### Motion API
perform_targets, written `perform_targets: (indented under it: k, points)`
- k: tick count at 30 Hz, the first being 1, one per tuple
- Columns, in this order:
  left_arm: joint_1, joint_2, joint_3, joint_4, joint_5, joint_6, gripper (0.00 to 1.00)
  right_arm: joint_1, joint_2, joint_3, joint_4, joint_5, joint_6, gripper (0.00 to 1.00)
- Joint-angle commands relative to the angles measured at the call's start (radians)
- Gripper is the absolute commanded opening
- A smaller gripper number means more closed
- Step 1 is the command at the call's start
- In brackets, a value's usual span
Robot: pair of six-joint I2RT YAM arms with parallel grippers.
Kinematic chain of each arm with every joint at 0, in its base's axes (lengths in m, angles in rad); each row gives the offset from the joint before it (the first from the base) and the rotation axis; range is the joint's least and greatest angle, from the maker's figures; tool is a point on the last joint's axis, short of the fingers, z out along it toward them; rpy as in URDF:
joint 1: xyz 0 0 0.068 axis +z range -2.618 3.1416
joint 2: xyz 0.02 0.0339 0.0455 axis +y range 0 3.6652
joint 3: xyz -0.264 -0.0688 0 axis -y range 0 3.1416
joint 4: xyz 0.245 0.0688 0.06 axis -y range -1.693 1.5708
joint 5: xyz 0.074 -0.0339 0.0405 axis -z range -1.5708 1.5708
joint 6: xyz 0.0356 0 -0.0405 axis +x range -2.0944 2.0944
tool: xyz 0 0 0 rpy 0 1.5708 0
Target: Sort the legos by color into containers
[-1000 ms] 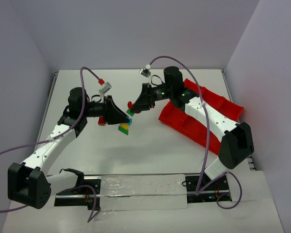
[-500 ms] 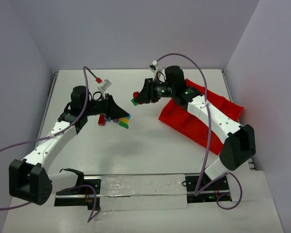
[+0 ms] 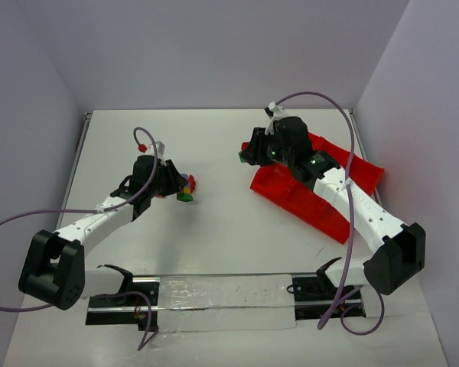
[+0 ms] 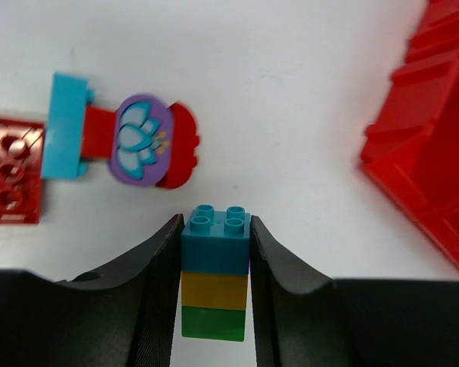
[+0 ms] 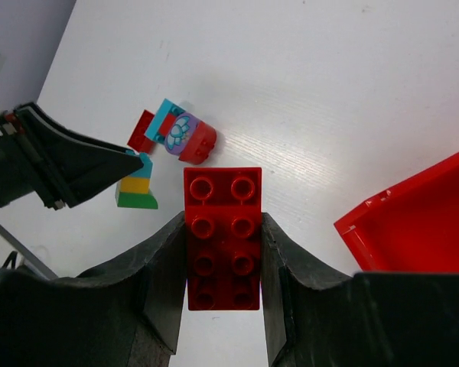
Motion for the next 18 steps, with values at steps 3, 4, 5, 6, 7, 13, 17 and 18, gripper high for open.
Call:
perform_targets:
  k: [3,4,5,6,7,13,17,18]
  points:
    - [-0.01,0.043,-0.004,0.083,-0.089,-0.115,0.0,-0.006,-0.017,-0.021,0.011,0.0,-0.017,0.16]
    - [-0.012,0.053,-0.002,0.075,-0.098,-0.129,0.0,-0.006,-0.011,-0.03,0.017,-0.006,-0.009,0.16]
    - [-0.013,0.061,-0.001,0.074,-0.102,-0.132,0.0,-0.006,-0.007,-0.032,0.018,-0.01,-0.008,0.16]
    - [-0.015,0.066,0.002,0.061,-0.116,-0.131,0.0,-0.006,-0.005,-0.04,0.022,-0.013,-0.005,0.16]
    - [-0.017,0.07,0.006,0.046,-0.131,-0.13,0.0,-0.006,-0.005,-0.05,0.027,-0.016,-0.003,0.16]
    - [-0.024,0.08,0.015,-0.036,-0.186,-0.132,0.0,-0.006,-0.01,-0.061,0.032,-0.012,-0.005,0.16]
    - [-0.024,0.099,-0.01,-0.015,-0.172,-0.145,0.0,-0.006,-0.004,-0.056,0.037,-0.023,0.0,0.16]
    - [-0.024,0.099,-0.01,-0.013,-0.17,-0.152,0.0,-0.004,-0.003,-0.058,0.038,-0.024,0.0,0.15]
